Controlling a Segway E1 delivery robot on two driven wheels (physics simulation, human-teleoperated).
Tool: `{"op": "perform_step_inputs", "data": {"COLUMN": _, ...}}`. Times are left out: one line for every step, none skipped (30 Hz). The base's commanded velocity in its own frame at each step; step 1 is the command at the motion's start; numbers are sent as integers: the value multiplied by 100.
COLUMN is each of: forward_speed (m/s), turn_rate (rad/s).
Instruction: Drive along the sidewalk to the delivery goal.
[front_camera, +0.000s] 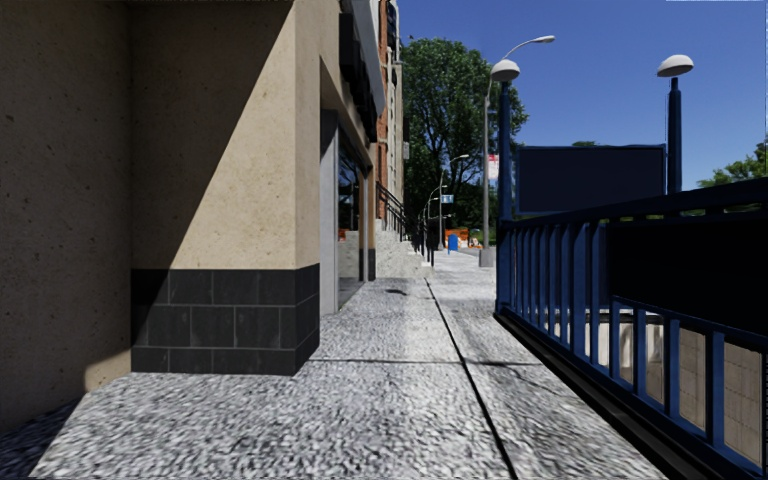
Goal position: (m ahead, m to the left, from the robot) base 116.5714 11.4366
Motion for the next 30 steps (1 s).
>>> {"op": "perform_step_inputs", "data": {"forward_speed": 161, "turn_rate": -45}}
{"op": "perform_step_inputs", "data": {"forward_speed": 163, "turn_rate": -46}}
{"op": "perform_step_inputs", "data": {"forward_speed": 164, "turn_rate": -46}}
{"op": "perform_step_inputs", "data": {"forward_speed": 164, "turn_rate": -46}}
{"op": "perform_step_inputs", "data": {"forward_speed": 164, "turn_rate": -46}}
{"op": "perform_step_inputs", "data": {"forward_speed": 164, "turn_rate": -46}}
{"op": "perform_step_inputs", "data": {"forward_speed": 164, "turn_rate": -46}}
{"op": "perform_step_inputs", "data": {"forward_speed": 164, "turn_rate": -46}}
{"op": "perform_step_inputs", "data": {"forward_speed": 164, "turn_rate": -34}}
{"op": "perform_step_inputs", "data": {"forward_speed": 164, "turn_rate": -24}}
{"op": "perform_step_inputs", "data": {"forward_speed": 164, "turn_rate": -9}}
{"op": "perform_step_inputs", "data": {"forward_speed": 164, "turn_rate": 0}}
{"op": "perform_step_inputs", "data": {"forward_speed": 164, "turn_rate": 0}}
{"op": "perform_step_inputs", "data": {"forward_speed": 165, "turn_rate": 0}}
{"op": "perform_step_inputs", "data": {"forward_speed": 168, "turn_rate": 0}}
{"op": "perform_step_inputs", "data": {"forward_speed": 168, "turn_rate": 0}}
{"op": "perform_step_inputs", "data": {"forward_speed": 172, "turn_rate": 0}}
{"op": "perform_step_inputs", "data": {"forward_speed": 176, "turn_rate": 0}}
{"op": "perform_step_inputs", "data": {"forward_speed": 177, "turn_rate": 0}}
{"op": "perform_step_inputs", "data": {"forward_speed": 177, "turn_rate": 0}}
{"op": "perform_step_inputs", "data": {"forward_speed": 177, "turn_rate": 0}}
{"op": "perform_step_inputs", "data": {"forward_speed": 177, "turn_rate": 0}}
{"op": "perform_step_inputs", "data": {"forward_speed": 178, "turn_rate": 0}}
{"op": "perform_step_inputs", "data": {"forward_speed": 178, "turn_rate": 0}}
{"op": "perform_step_inputs", "data": {"forward_speed": 180, "turn_rate": 0}}
{"op": "perform_step_inputs", "data": {"forward_speed": 181, "turn_rate": 0}}
{"op": "perform_step_inputs", "data": {"forward_speed": 182, "turn_rate": 0}}
{"op": "perform_step_inputs", "data": {"forward_speed": 182, "turn_rate": 0}}
{"op": "perform_step_inputs", "data": {"forward_speed": 182, "turn_rate": 0}}
{"op": "perform_step_inputs", "data": {"forward_speed": 183, "turn_rate": 0}}
